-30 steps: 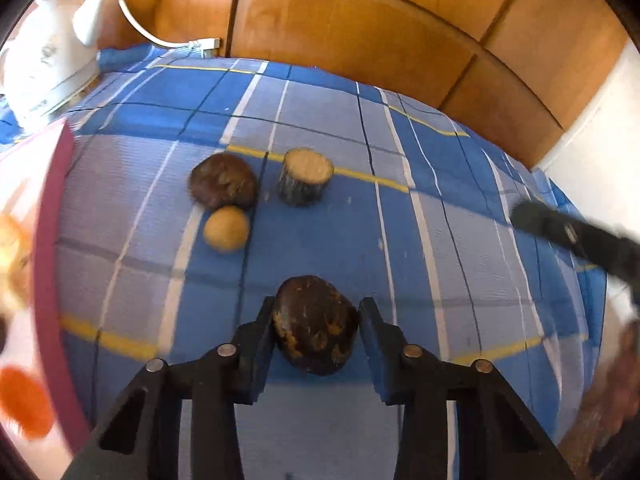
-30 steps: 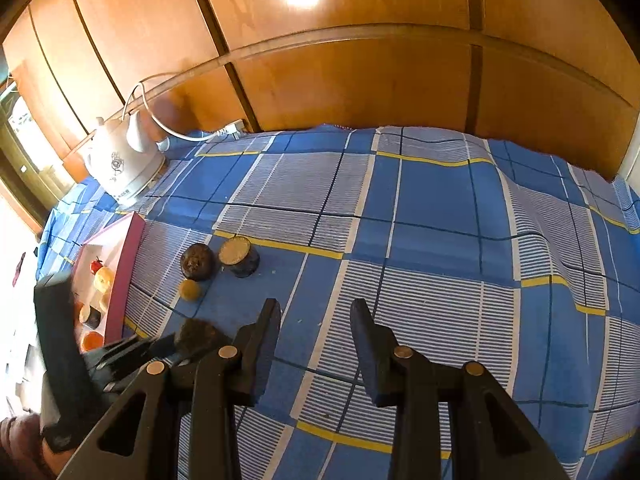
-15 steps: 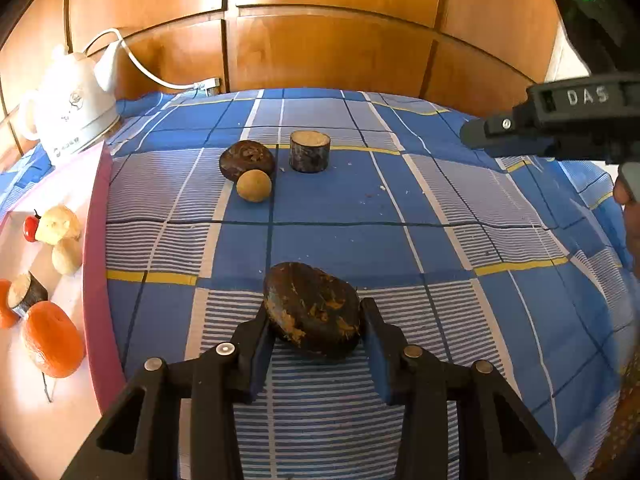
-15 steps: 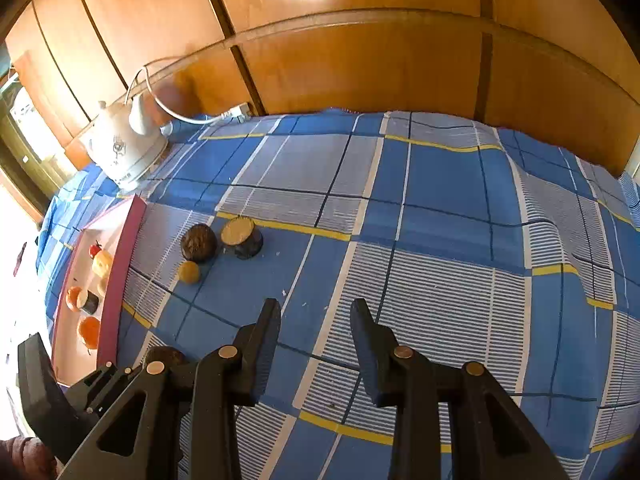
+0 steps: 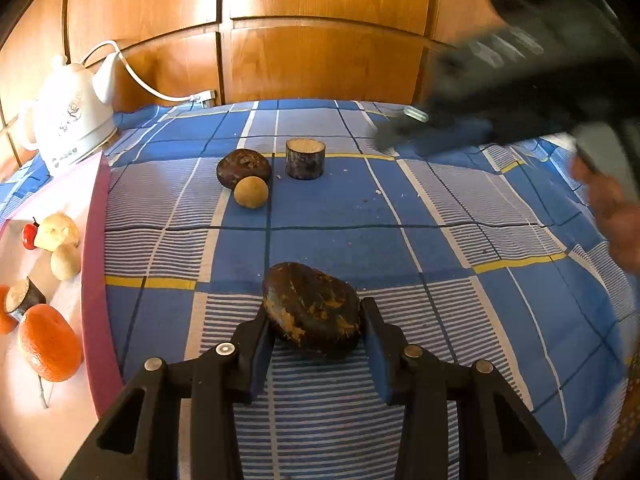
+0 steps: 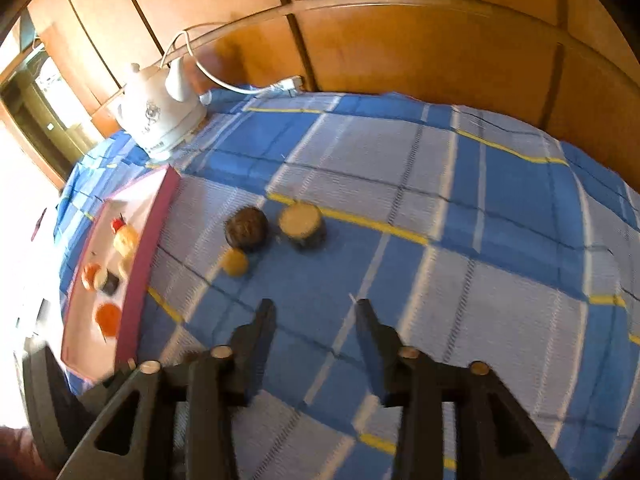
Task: Organize fruits
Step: 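Lift the dark brown lump with the left tool while the right tool grasps a round tan slice, then carry the dark brown lump into the tray and open the left tool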
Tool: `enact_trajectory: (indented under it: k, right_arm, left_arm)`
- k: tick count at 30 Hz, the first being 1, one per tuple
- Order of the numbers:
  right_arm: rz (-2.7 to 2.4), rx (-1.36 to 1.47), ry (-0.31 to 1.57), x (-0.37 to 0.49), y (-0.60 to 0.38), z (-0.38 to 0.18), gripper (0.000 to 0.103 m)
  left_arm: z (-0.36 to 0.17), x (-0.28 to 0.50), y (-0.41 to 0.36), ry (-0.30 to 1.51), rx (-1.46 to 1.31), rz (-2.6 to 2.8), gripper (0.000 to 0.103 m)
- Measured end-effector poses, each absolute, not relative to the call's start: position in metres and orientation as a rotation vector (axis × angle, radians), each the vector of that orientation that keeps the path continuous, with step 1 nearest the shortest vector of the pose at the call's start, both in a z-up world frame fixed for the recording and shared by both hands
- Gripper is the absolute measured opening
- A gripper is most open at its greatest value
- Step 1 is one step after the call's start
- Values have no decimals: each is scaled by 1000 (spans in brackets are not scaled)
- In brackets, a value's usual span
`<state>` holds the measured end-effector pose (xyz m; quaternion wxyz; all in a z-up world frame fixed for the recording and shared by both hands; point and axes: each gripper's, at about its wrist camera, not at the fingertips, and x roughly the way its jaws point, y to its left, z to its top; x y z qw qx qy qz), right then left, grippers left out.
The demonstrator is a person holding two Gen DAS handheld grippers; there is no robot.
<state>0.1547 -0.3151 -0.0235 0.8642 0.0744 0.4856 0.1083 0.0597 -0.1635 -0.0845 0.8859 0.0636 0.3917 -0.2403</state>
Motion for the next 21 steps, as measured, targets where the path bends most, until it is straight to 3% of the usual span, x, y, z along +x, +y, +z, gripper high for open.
enact_trajectory:
  k: [10, 11, 12, 21]
  right_arm:
    - [172, 86, 1115, 229, -274, -54, 51]
    - [176, 80, 1145, 232, -272, -61, 43]
    - [164, 58, 1157, 233, -271, -65, 37]
    - [208, -28, 1159, 174, -293, -51, 36]
  left_arm:
    - [-86, 62, -160, 809, 112, -513, 41]
    - [-86, 62, -160, 809, 112, -514, 41]
    - [-86, 63, -160, 809, 112, -515, 41]
    - [-88, 65, -159, 809, 110, -518, 41]
